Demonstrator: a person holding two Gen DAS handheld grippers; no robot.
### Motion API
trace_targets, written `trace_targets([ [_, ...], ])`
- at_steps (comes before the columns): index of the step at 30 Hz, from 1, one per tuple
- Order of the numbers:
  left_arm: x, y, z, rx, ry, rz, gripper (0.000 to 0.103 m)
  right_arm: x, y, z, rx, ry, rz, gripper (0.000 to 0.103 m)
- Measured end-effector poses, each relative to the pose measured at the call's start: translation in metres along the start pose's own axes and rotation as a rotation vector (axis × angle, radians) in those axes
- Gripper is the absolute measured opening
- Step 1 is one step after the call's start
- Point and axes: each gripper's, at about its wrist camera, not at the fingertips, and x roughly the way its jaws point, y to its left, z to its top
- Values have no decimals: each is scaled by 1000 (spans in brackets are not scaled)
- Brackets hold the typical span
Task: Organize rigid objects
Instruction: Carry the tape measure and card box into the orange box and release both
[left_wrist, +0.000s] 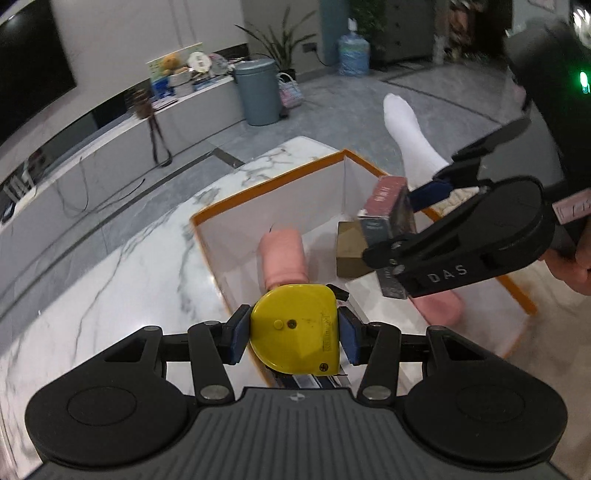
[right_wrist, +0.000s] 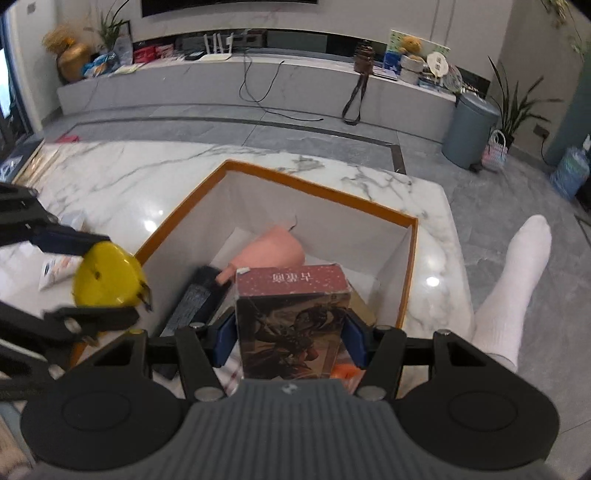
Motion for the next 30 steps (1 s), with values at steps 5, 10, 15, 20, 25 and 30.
trace_targets([
  [5,38,-2,11,72,40,22,57,29,-15,11,103,-11,38,59],
  [10,61,-1,12,97,57,33,56,53,-14,11,158,2,59,59],
  [15,69,-5,8,122,65,29,57,69,-17,4,213,9,64,60],
  [20,76,-11,6,142,69,61,57,71,-13,-2,229,-31,42,60],
  [25,84,-17,5,134,74,104,57,70,-5,-4,211,-65,31,59],
  [30,88,-16,6,111,89,123,57,71,-6,-7,218,-67,35,59],
])
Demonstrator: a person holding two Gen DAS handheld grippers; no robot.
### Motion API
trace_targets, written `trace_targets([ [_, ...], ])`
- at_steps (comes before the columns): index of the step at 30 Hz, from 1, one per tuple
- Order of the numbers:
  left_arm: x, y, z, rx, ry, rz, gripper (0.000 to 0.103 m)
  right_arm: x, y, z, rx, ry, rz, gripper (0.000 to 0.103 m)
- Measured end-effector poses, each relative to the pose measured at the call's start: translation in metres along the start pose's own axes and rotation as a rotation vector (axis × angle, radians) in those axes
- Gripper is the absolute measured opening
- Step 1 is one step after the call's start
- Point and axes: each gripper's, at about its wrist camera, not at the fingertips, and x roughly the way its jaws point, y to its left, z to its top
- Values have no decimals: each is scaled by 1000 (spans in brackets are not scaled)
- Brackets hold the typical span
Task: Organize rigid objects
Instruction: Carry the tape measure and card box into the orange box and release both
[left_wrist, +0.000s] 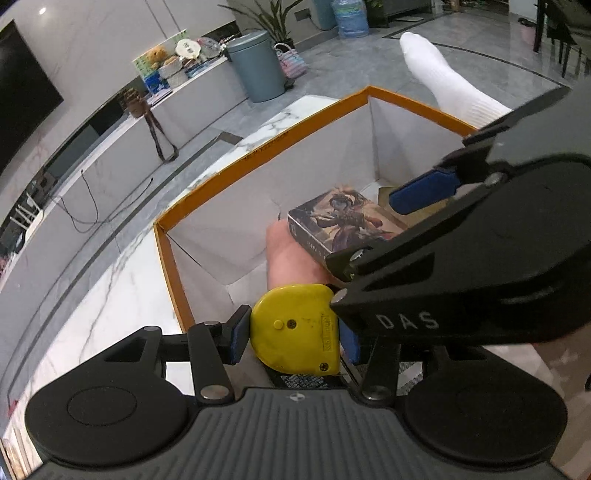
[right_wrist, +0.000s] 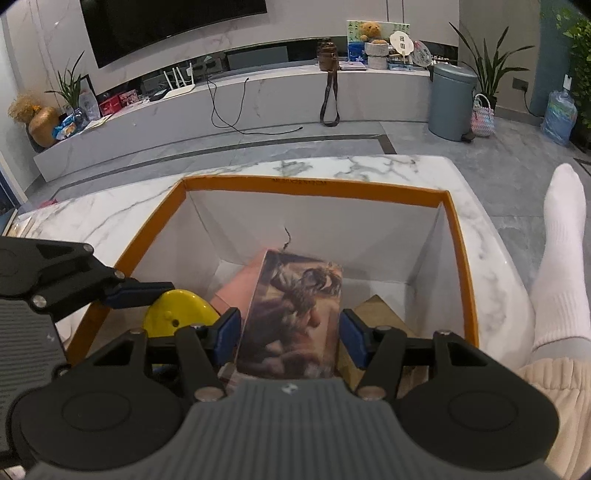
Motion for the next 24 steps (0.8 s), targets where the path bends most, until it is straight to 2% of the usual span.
trace_targets([
  [6,2,-3,3,11,9,38,61,-1,1,0,-10,-8,-5,60],
  [9,-1,-4,3,16,-12,65,64,-1,1,0,-9,-19,-10,61],
  [10,-1,-5,2,21,-19,75,70,-2,0,0,-6,-22,-11,63],
  [12,-3,-4,1,18,-33,80,74,-3,-1,0,1,-28,-10,64],
  [18,-19,9,-3,-48,-68,40,75,-11,0,-1,2,-71,-8,69],
  [24,-53,32,-17,-119,-140,-22,75,-30,6,-2,-8,-125,18,72],
])
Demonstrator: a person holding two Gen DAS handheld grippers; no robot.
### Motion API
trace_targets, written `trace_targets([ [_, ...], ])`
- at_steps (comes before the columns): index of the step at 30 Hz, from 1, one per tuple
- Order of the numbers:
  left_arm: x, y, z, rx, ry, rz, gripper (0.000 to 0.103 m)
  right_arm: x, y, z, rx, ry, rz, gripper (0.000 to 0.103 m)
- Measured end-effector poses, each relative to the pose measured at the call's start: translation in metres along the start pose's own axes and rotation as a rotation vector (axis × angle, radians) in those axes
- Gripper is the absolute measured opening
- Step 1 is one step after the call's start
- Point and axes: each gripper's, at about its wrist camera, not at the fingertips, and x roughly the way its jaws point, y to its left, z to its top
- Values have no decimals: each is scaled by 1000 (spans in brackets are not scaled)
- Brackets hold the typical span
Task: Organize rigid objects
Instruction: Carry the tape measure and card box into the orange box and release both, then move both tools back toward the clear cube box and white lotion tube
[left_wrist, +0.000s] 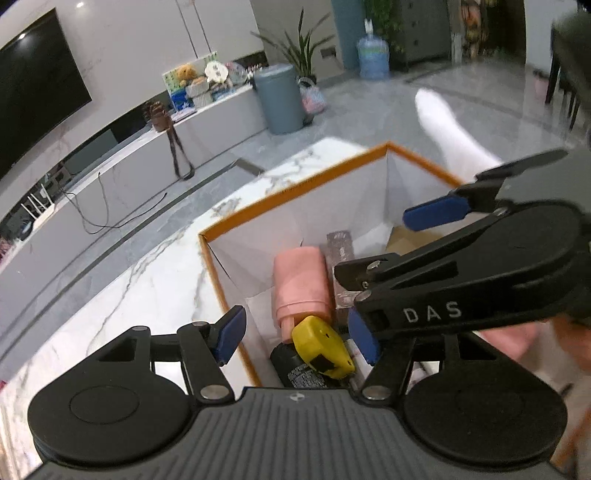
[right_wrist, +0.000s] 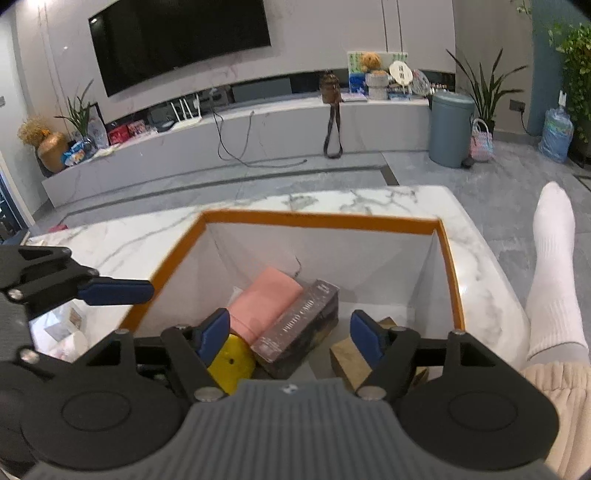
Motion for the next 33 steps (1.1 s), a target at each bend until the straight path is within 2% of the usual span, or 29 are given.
trace_targets([
  [4,-29,20,-8,-39,-36,-15,76,-21,16,3,-44,-57,29,72],
  [6,-43,31,-13,-55,-46,0,76,-31,26,4,-50,-74,52,72],
  [10,-69,63,-28,-94,-53,48,79,-45,53,8,-61,-75,126,72],
  [14,-86,97,-49,-166,-52,121,79,-53,90,12,-128,-74,181,72],
  [18,-99,135,-73,-281,-34,130,79,-49,130,9,-198,-33,243,72],
  [21,-105,156,-91,-308,-19,121,78,-38,158,3,-238,14,270,72],
  [24,-105,172,-110,-322,4,145,78,-24,182,-5,-263,60,290,72],
  [28,-97,190,-135,-363,18,153,78,4,206,-13,-279,135,291,72],
  [29,-96,193,-141,-367,18,150,78,11,211,-15,-286,154,287,69],
  [33,-81,199,-157,-336,35,89,79,41,226,-15,-309,229,217,63],
])
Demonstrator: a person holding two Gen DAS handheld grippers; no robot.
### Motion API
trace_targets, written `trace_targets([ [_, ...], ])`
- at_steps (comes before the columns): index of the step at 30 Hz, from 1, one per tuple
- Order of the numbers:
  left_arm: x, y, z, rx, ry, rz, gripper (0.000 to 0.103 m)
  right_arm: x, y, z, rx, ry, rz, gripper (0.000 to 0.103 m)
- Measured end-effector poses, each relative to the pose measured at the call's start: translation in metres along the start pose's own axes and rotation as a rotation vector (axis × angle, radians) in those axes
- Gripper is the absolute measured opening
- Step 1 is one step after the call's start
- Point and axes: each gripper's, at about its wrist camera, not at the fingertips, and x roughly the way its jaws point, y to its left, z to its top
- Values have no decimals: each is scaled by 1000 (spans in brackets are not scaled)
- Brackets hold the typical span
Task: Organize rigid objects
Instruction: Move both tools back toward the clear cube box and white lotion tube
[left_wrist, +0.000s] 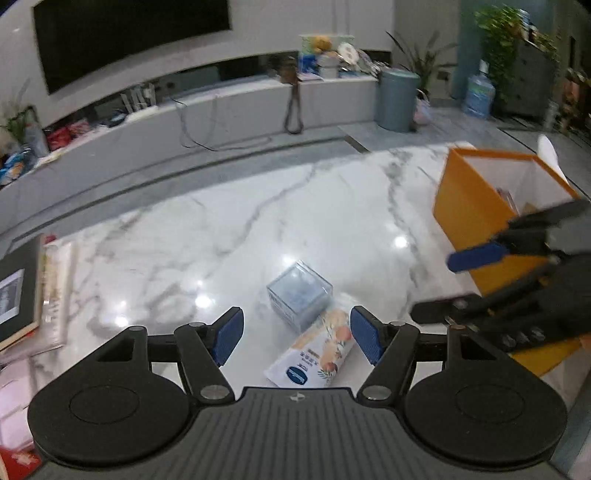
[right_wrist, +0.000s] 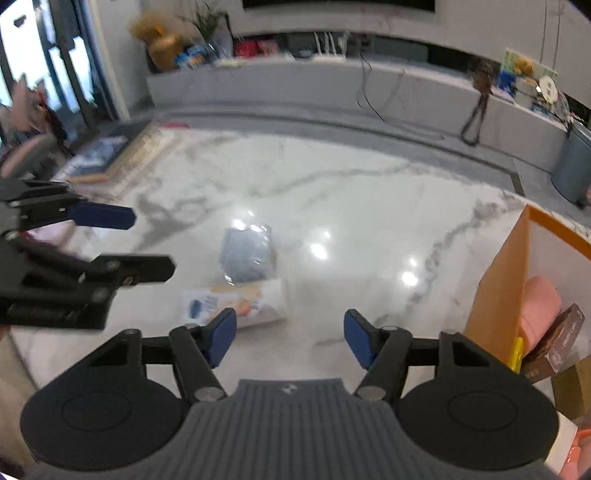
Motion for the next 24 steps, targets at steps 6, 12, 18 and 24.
trace_targets([
  [6,43,7,4,44,18,-40,86,36,-8,13,47,74,-28,51],
  [12,78,16,4,91,20,-73,87,64,-14,20,72,101,-43,41],
  [18,96,27,2,93,26,-123,86,78,-20,23,98,113,-43,41],
  [24,102,29,1,44,17,-153,66,81,-22,22,122,103,-63,41],
])
